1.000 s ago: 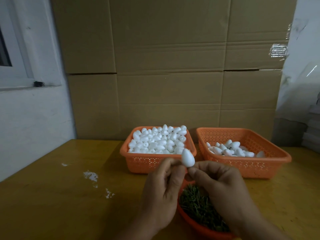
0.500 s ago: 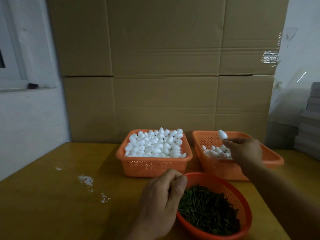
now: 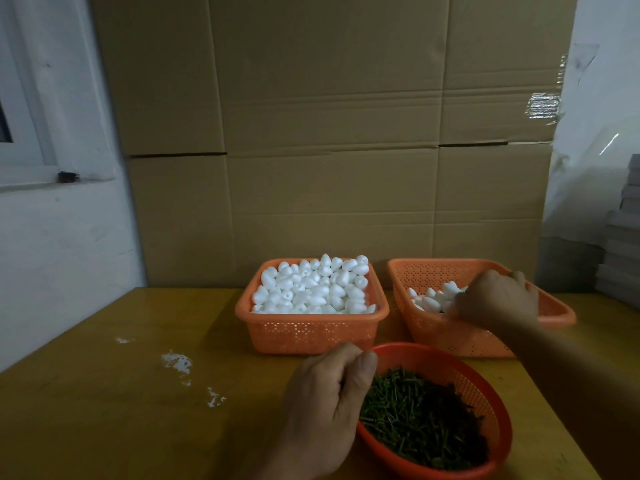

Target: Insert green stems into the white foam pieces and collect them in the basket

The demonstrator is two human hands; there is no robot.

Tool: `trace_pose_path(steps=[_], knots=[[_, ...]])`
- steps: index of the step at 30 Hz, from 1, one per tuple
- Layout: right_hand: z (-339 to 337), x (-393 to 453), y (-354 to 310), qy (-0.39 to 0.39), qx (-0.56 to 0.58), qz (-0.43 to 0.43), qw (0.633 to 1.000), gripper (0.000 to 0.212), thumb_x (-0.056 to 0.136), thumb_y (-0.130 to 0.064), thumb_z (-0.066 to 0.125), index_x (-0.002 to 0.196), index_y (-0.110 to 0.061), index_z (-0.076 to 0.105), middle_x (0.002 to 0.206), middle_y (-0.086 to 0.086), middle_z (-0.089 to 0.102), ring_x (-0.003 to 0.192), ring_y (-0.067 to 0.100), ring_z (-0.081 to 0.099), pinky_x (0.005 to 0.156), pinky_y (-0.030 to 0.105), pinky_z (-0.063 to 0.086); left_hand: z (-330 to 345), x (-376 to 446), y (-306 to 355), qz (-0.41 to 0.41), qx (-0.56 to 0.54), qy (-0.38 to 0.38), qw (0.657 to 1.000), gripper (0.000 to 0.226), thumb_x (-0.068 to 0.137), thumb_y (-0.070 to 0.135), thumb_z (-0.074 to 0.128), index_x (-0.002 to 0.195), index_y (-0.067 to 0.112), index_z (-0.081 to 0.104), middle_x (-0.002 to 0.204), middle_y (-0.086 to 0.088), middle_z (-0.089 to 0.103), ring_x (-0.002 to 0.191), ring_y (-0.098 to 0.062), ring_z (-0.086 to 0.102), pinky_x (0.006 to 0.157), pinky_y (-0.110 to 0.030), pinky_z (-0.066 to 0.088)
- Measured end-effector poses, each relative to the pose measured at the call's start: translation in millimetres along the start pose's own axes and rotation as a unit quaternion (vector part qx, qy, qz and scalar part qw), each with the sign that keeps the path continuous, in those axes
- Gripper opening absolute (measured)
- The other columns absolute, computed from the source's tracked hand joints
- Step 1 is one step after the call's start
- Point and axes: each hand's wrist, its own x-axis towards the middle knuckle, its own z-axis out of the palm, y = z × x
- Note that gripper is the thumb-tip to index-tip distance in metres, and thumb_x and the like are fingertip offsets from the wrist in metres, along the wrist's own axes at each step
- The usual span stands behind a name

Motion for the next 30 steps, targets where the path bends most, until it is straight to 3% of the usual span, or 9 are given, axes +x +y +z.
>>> trace_pose_path(steps=[3, 7, 9, 12, 14, 17, 20, 23, 30], knots=[[-4.9, -5.5, -0.3, 0.029, 0.040, -0.001, 0.999, 0.025, 0.083, -0.035, 0.065, 0.066, -0.017, 0.062, 0.085, 0.005, 0.060, 0.117, 0.033, 0.047, 0.099, 0.048, 0.036, 0.6, 0.2, -0.7, 0.002, 0.005, 0.003, 1.000, 0.058, 0.095, 0.067, 0.031, 0.081, 0.021, 0.063, 0.067, 0.003, 0.058, 0.063, -0.016, 0.057, 0.057, -0.034, 0.045], [-14.6, -25.1, -2.0, 0.084, 0.125, -0.080, 0.985, 0.035, 0.091, -0.020, 0.055, 0.058, -0.017, 0.063, 0.065, 0.000, 0.061, 0.076, 0.024, 0.053, 0.078, 0.041, 0.045, 1.5, -0.6, -2.3, 0.004, 0.034, 0.010, 0.999, 0.040, 0.095, 0.062, 0.039, 0.076, 0.030, 0.054, 0.067, 0.010, 0.056, 0.064, -0.013, 0.056, 0.056, -0.026, 0.043], [-22.1, -41.9, -3.8, 0.104, 0.172, -0.134, 0.970, 0.025, 0.094, -0.019, 0.054, 0.083, -0.024, 0.076, 0.082, -0.003, 0.073, 0.063, 0.016, 0.058, 0.069, 0.037, 0.052, 1.4, -0.5, -4.2, -0.001, 0.051, 0.014, 0.999, 0.032, 0.095, 0.055, 0.045, 0.075, 0.032, 0.050, 0.068, 0.012, 0.055, 0.065, -0.011, 0.055, 0.055, -0.018, 0.038], [-31.6, -76.9, -4.4, 0.071, 0.244, -0.194, 0.947, 0.029, 0.096, -0.026, 0.059, 0.124, -0.025, 0.068, 0.105, -0.011, 0.071, 0.076, 0.007, 0.066, 0.066, 0.031, 0.054, 0.1, 0.8, -6.9, -0.022, 0.053, 0.016, 0.998, 0.027, 0.097, 0.040, 0.055, 0.073, 0.031, 0.047, 0.068, 0.014, 0.053, 0.063, -0.008, 0.052, 0.056, -0.018, 0.037], [-33.6, -99.4, -1.3, -0.014, 0.261, -0.246, 0.933, 0.035, 0.095, -0.033, 0.062, 0.131, -0.032, 0.061, 0.101, -0.022, 0.065, 0.081, 0.005, 0.068, 0.064, 0.019, 0.051, -1.2, 1.9, -7.0, -0.029, 0.061, 0.012, 0.998, 0.027, 0.098, 0.034, 0.058, 0.073, 0.029, 0.047, 0.066, 0.013, 0.050, 0.063, -0.008, 0.050, 0.057, -0.019, 0.036], [-34.8, -122.5, 4.1, -0.126, 0.203, -0.314, 0.919, 0.047, 0.091, -0.042, 0.066, 0.136, -0.043, 0.051, 0.109, -0.026, 0.066, 0.100, -0.006, 0.064, 0.080, 0.019, 0.052, -8.0, 11.5, -6.4, -0.016, 0.110, 0.004, 0.994, 0.022, 0.097, 0.030, 0.060, 0.077, 0.028, 0.051, 0.072, 0.014, 0.051, 0.072, -0.007, 0.052, 0.062, -0.021, 0.041], [-29.7, -132.2, 6.9, -0.074, 0.101, -0.372, 0.920, 0.045, 0.089, -0.052, 0.063, 0.133, -0.048, 0.053, 0.109, -0.031, 0.060, 0.107, -0.010, 0.055, 0.094, 0.019, 0.048, -27.4, 44.1, -15.3, -0.007, 0.166, 0.032, 0.986, 0.008, 0.094, 0.021, 0.063, 0.091, 0.027, 0.059, 0.082, 0.018, 0.052, 0.083, -0.003, 0.053, 0.071, -0.020, 0.044], [-25.4, -139.4, 2.0, -0.014, 0.107, -0.389, 0.915, 0.039, 0.089, -0.052, 0.061, 0.127, -0.046, 0.060, 0.100, -0.034, 0.055, 0.105, -0.005, 0.051, 0.096, 0.029, 0.047, -49.2, 92.9, -38.2, -0.058, 0.222, 0.038, 0.973, 0.014, 0.091, 0.013, 0.063, 0.102, 0.021, 0.065, 0.086, 0.012, 0.061, 0.087, -0.012, 0.058, 0.075, -0.029, 0.047], [-18.4, -144.4, -1.6, 0.030, 0.126, -0.345, 0.929, 0.034, 0.088, -0.053, 0.055, 0.117, -0.043, 0.068, 0.097, -0.020, 0.063, 0.094, 0.002, 0.059, 0.089, 0.031, 0.050, -49.8, 158.3, -87.3, -0.153, 0.367, -0.155, 0.904, 0.030, 0.088, 0.013, 0.067, 0.118, 0.017, 0.067, 0.105, -0.005, 0.069, 0.097, -0.024, 0.064, 0.082, -0.036, 0.052]])
